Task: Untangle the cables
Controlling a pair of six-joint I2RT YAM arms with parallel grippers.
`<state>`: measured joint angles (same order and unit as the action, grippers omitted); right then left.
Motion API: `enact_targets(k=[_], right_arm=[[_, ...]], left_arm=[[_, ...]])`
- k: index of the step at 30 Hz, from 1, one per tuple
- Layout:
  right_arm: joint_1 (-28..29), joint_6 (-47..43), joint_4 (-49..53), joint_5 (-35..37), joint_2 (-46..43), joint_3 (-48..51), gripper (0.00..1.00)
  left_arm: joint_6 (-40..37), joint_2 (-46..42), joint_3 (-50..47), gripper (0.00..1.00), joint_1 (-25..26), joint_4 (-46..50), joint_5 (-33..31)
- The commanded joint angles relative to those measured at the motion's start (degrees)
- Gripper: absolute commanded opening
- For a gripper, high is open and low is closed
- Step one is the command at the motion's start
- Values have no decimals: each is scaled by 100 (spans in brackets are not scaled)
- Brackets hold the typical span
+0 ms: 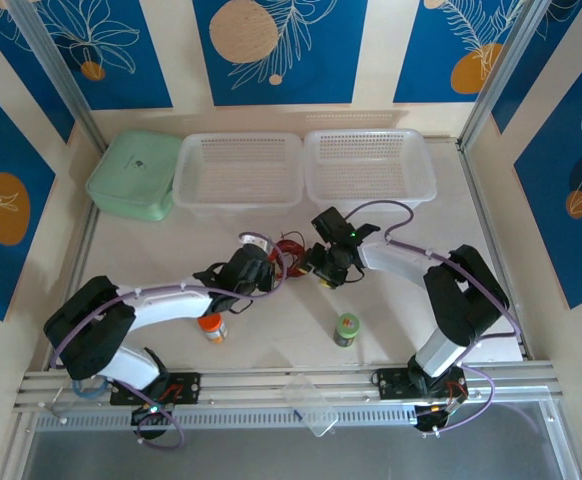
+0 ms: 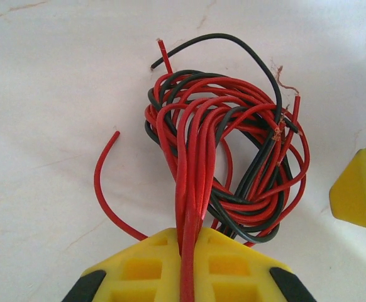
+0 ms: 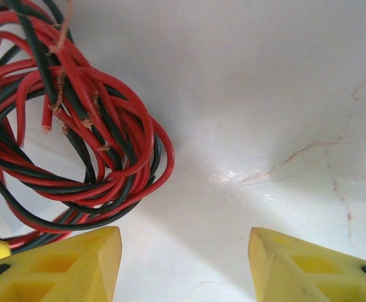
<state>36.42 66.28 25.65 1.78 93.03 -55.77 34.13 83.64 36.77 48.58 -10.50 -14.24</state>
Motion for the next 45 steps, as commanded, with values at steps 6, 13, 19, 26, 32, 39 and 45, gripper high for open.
enact_targets(k=[6,13,19,26,32,39,45], right_arm=[[204,1574,-598,108,38,163,56],[275,1832,-710,182,285,106,53],[339,2063,-781,393,527,75,48],[339,2118,-745,850,573,-37,43],[361,2125,-851,755,646,-158,42],[478,2161,-662,867,273,-89,42],[462,2126,-674,854,336,-150,42]], left_arm=[[892,-98,-402,0,84,-1134,-174],[1043,42,-483,0,143,-1423,-168],[1103,144,-506,0,179,-1606,-89],[1175,135,-575,0,192,-1693,24],[1206,191,-605,0,207,-1652,10],[860,222,-151,0,205,-365,-325],[815,346,-138,0,197,-132,-344]])
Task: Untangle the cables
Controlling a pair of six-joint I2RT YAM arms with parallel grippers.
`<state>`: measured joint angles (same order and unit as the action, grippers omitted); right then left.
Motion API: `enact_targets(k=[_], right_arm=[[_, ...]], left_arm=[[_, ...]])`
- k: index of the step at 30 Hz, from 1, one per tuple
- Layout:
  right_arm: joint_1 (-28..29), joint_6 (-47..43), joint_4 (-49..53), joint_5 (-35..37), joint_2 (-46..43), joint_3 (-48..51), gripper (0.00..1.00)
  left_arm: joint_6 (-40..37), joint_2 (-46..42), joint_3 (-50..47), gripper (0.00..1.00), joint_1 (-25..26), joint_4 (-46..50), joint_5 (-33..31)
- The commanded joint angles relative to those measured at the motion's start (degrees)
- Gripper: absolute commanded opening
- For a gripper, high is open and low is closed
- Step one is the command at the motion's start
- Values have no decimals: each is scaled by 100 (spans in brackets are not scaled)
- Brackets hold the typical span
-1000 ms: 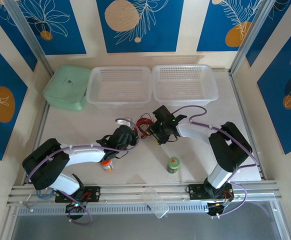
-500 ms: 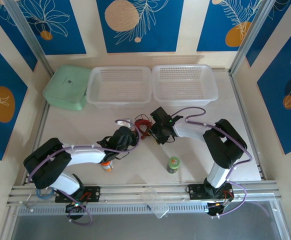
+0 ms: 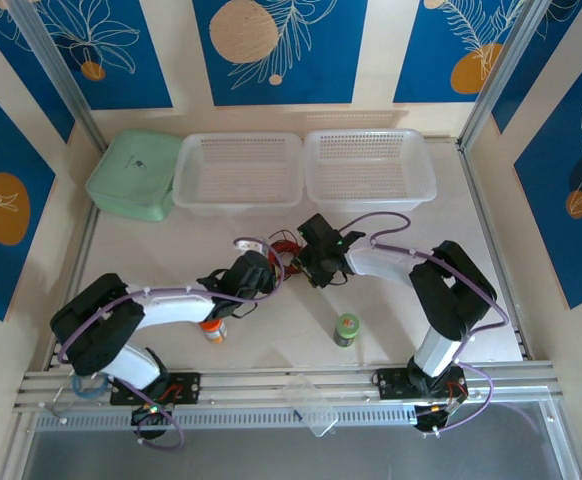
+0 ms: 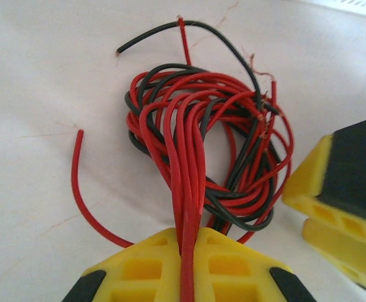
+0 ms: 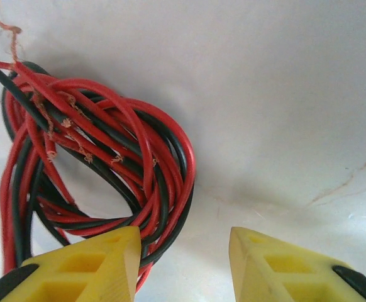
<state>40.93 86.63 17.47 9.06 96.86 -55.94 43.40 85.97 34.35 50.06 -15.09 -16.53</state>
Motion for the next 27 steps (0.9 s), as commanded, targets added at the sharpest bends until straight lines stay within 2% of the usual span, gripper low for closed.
enact_targets(k=[1,12,14,23,27], right_arm=[[3,82,114,85,30,-168,42],[36,20,-8,-168,649,-482,42],[57,37,1,-168,677,-443,37],[25,-58,2,-142,852,-461,4],[-22,-409,132,54,660,-486,0]], left_arm=[[-121,121,106,0,50,323,-104],[-222,158,135,0,48,244,-28],[-226,131,108,0,51,218,-35],[-236,-16,12,0,51,100,-10],[-429,-146,1,0,49,186,-2]])
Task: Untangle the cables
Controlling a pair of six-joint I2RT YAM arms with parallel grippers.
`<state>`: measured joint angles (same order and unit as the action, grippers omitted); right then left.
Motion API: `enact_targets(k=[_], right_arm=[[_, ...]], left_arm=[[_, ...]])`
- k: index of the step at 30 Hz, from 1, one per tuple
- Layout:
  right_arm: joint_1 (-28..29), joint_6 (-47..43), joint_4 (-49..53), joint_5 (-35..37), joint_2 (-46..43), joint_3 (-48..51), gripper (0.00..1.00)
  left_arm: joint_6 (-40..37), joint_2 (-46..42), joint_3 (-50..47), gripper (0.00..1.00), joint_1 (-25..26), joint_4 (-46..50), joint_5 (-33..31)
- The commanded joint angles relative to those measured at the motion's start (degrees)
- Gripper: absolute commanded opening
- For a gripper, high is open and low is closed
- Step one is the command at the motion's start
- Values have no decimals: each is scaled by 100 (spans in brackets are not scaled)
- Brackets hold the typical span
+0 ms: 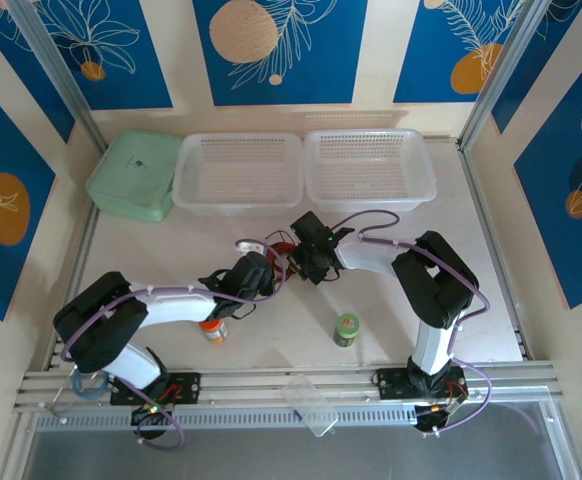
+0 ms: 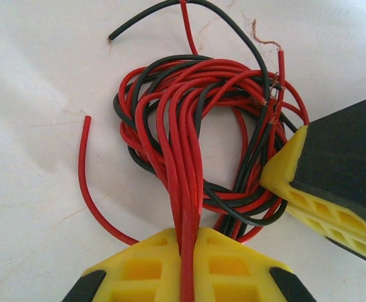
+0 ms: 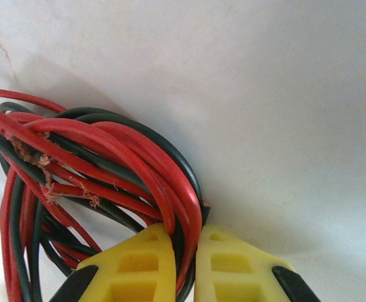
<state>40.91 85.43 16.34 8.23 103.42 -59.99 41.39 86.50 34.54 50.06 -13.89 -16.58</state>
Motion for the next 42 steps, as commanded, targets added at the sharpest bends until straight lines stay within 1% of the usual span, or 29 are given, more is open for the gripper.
enact_targets(k=[1,6,11,17,24,30,31,34,37,42], right_arm=[[-29,-453,332,245,-82,-91,0],[-77,-1480,950,856,-646,-145,0],[-223,-2575,1474,1124,-982,-156,0],[-258,-3687,1866,1331,-1049,-233,0],[-199,-4754,2413,1729,-1067,-457,0],[-204,-5266,2652,1786,-1233,-488,0],[-215,-5286,2652,1703,-1277,-479,0],[-362,-5155,2568,1194,-1503,-438,0],[-701,-4834,2400,493,-1864,-295,0],[-1714,-4179,1807,-1112,-2568,274,0]], left_arm=[[-365,-225,34,0,34,183,22],[-1121,-380,429,0,-22,1159,-7],[-1734,-639,698,0,-89,1996,-350],[-2381,-724,1063,0,-159,2791,-655],[-2887,-541,1485,0,-199,3358,-1105],[-3193,-345,1823,0,-222,3559,-1385],[-3246,-329,1870,7,-220,3533,-1304],[-3347,-406,1827,36,-223,3237,-819],[-3458,-704,1523,48,-215,2664,-54],[-3654,-1577,637,58,-207,1248,1527]])
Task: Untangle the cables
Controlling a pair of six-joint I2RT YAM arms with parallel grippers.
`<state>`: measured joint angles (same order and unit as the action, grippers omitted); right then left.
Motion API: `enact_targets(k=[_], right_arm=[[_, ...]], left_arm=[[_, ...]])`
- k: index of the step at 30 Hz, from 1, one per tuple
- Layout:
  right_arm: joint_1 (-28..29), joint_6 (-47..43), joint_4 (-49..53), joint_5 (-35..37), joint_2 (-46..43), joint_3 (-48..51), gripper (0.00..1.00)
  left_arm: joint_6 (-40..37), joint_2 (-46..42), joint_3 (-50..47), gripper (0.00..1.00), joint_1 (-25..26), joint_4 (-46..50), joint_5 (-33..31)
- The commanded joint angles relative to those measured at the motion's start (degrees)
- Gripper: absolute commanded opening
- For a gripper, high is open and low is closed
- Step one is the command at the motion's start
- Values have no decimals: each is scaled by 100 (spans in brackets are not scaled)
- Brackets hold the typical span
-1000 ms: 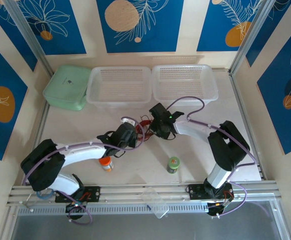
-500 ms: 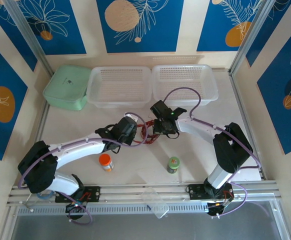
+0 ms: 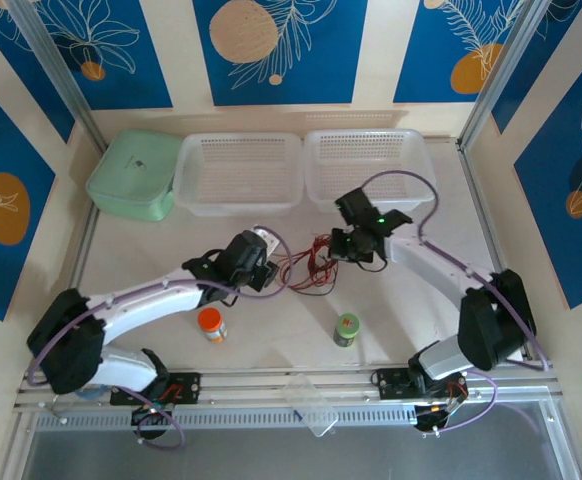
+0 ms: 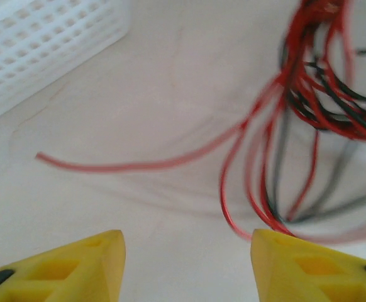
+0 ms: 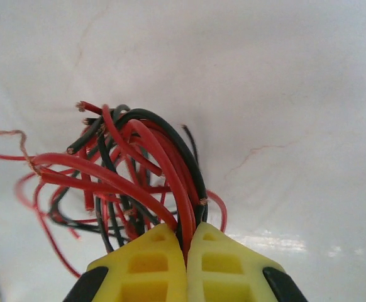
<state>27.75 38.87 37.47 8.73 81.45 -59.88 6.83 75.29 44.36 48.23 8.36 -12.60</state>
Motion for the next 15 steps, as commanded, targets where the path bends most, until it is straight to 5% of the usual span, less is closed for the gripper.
enact_targets(k=[1,6,15], right_arm=[[-586,618,-437,-1436,-502,407,0],[-964,998,-751,-1962,-872,776,0],[-949,1897,-1407,-1881,-1276,1282,0]], left_arm=[[-191,-612,-534,59,-17,-1236,1400],[-47,-731,-954,65,-19,-2329,2170],[992,888,-364,81,-19,-3442,3413]])
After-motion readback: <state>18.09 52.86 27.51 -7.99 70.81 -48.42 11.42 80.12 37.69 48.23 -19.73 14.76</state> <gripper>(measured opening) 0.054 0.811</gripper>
